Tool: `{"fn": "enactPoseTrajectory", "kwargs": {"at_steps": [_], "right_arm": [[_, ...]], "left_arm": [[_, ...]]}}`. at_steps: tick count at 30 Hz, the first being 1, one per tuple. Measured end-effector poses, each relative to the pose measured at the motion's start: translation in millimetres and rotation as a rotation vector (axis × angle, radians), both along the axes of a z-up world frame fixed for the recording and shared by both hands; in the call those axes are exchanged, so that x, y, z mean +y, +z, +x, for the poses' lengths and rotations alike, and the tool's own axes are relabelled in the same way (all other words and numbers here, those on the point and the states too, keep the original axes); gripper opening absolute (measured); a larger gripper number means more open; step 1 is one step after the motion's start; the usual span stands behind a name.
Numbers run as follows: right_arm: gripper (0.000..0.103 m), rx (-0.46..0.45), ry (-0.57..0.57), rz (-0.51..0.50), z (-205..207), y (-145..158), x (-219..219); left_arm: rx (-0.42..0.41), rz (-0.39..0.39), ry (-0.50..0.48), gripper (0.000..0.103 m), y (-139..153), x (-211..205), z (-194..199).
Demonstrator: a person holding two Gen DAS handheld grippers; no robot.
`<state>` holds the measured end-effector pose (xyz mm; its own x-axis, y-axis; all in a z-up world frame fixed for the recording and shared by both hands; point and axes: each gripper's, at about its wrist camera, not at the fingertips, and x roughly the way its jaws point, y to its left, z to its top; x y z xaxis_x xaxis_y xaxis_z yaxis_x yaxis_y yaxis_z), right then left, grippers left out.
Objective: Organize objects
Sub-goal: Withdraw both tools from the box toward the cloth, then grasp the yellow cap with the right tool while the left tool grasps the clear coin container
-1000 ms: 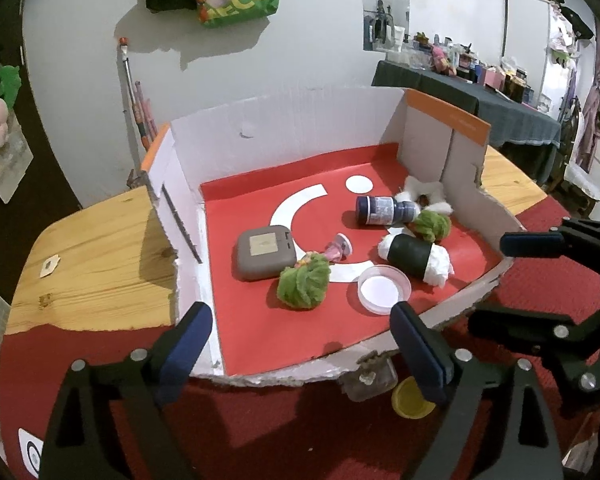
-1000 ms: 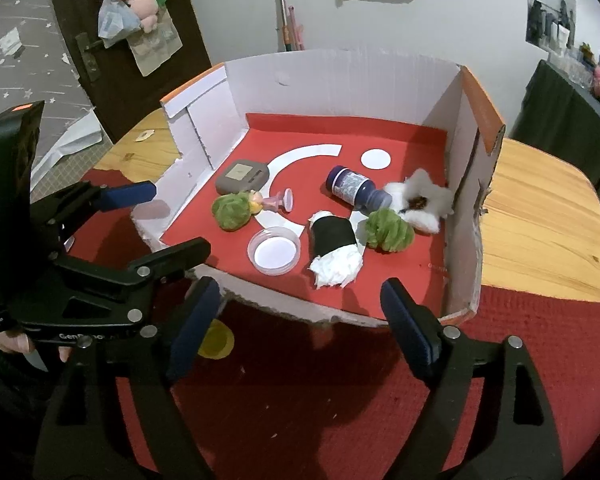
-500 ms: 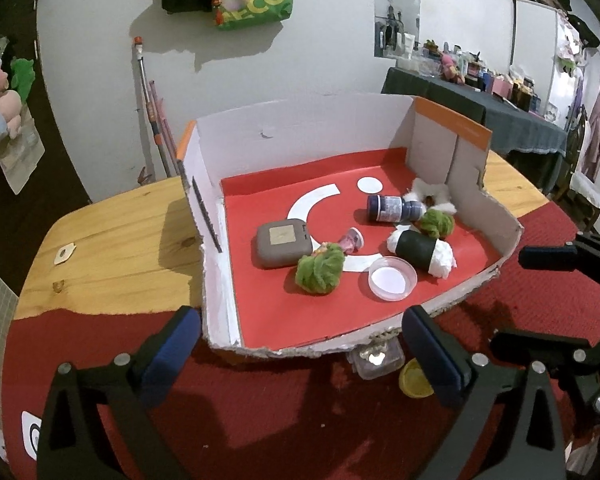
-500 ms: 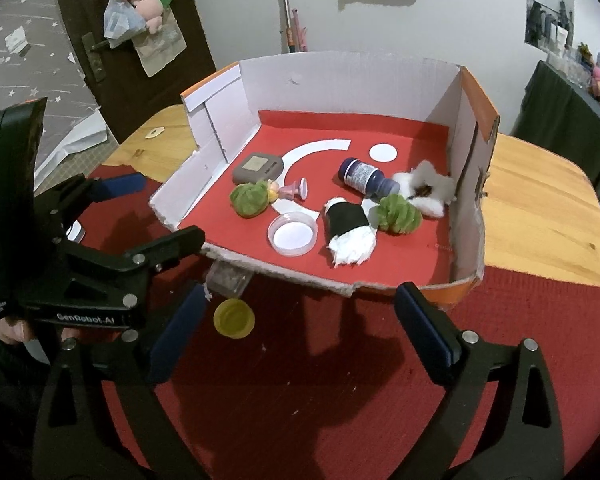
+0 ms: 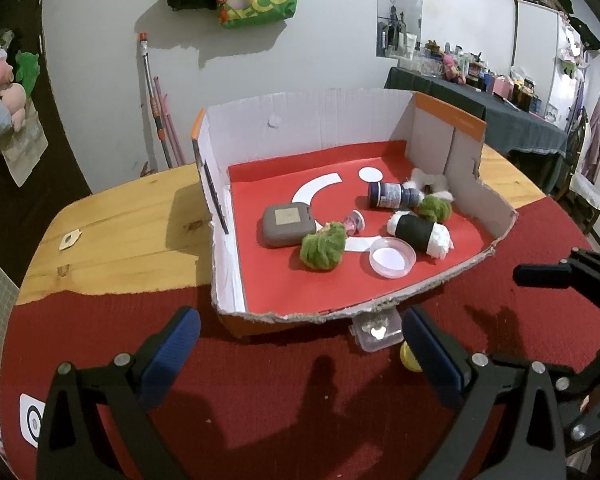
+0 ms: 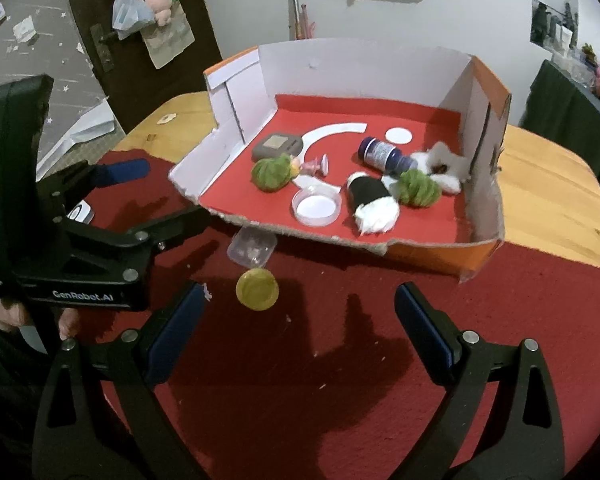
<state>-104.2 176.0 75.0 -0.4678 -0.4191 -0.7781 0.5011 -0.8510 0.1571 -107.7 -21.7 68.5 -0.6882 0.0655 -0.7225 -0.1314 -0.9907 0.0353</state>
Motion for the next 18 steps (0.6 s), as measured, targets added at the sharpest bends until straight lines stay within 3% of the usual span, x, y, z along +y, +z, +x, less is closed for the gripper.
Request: {"fn": "enactPoseTrajectory", "kwargs": {"at_steps": [18], "right_arm": [[0.097, -0.02, 0.021, 0.079, -6, -37, -32]], "left_arm": [[-0.028, 0.031, -0.013, 0.102, -9, -11, 13]]}}
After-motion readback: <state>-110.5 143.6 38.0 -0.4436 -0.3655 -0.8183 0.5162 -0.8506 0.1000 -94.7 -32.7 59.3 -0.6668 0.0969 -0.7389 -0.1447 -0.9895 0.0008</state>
